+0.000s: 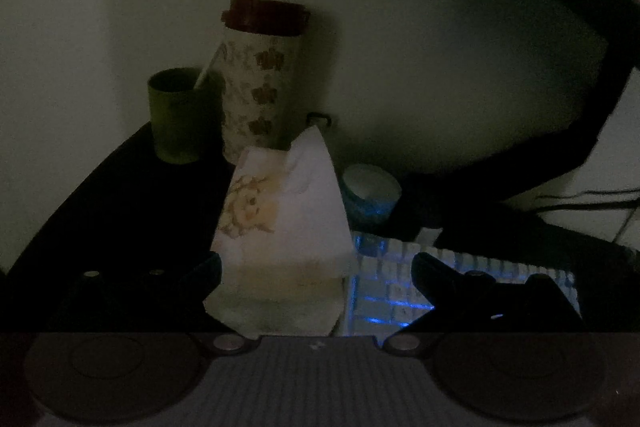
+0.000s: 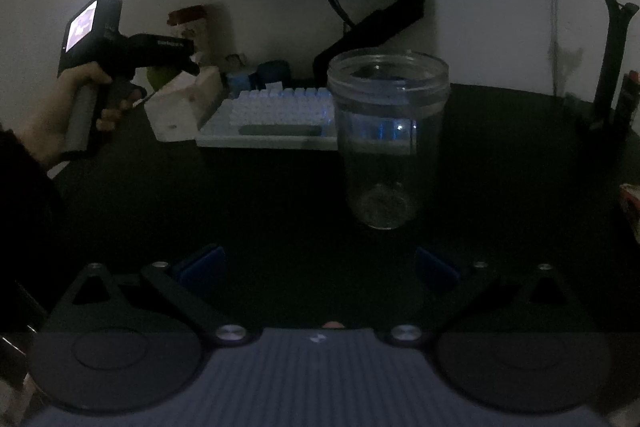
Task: Clean container
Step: 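Close the left tool on the tissue sticking out of the box, then pull the tissue up out of the box with the left tool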
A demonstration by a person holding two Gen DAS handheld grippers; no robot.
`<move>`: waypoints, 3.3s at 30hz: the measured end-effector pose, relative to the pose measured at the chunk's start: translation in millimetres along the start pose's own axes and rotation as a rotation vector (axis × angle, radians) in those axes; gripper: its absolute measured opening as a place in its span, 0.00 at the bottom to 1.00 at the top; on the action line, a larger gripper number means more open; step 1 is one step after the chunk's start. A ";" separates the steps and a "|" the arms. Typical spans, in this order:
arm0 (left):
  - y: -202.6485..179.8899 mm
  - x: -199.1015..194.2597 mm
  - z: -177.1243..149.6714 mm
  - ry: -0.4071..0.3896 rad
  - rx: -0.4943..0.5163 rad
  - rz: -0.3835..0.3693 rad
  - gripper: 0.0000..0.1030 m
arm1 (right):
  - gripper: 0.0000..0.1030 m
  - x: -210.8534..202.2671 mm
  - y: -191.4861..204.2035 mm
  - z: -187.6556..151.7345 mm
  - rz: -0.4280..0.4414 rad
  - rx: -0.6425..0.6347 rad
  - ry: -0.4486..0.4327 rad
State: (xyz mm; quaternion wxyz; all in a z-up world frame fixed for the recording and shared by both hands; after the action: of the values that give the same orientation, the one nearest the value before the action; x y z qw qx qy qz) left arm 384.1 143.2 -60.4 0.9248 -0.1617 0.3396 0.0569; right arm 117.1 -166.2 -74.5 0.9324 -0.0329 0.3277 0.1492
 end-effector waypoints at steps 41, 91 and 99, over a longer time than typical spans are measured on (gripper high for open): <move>-11.1 -43.2 44.2 -0.333 0.072 -0.017 0.01 | 1.00 27.6 13.2 -25.1 0.030 0.024 0.108; 2.8 -112.1 31.3 -0.415 0.234 0.137 0.01 | 1.00 38.7 46.1 -37.8 0.056 -0.020 0.142; 3.7 -104.3 38.3 -0.372 0.180 0.134 0.01 | 1.00 38.5 52.2 -40.6 0.061 -0.036 0.147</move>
State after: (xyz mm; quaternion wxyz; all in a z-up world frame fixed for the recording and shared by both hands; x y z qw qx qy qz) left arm 327.1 160.1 33.5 0.9764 -0.0421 0.1768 0.1167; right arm 105.5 -113.0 -128.3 0.9000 -0.0504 0.3936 0.1805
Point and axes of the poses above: each gripper's, at about its wrist camera, not at the fingertips, and x roughly the way its jaws point, y to its left, z to its top, the point moved 10 cm from there along x, roughly the way its jaws point, and after that the axes turned 6 degrees about -x, right-handed, at the moved point
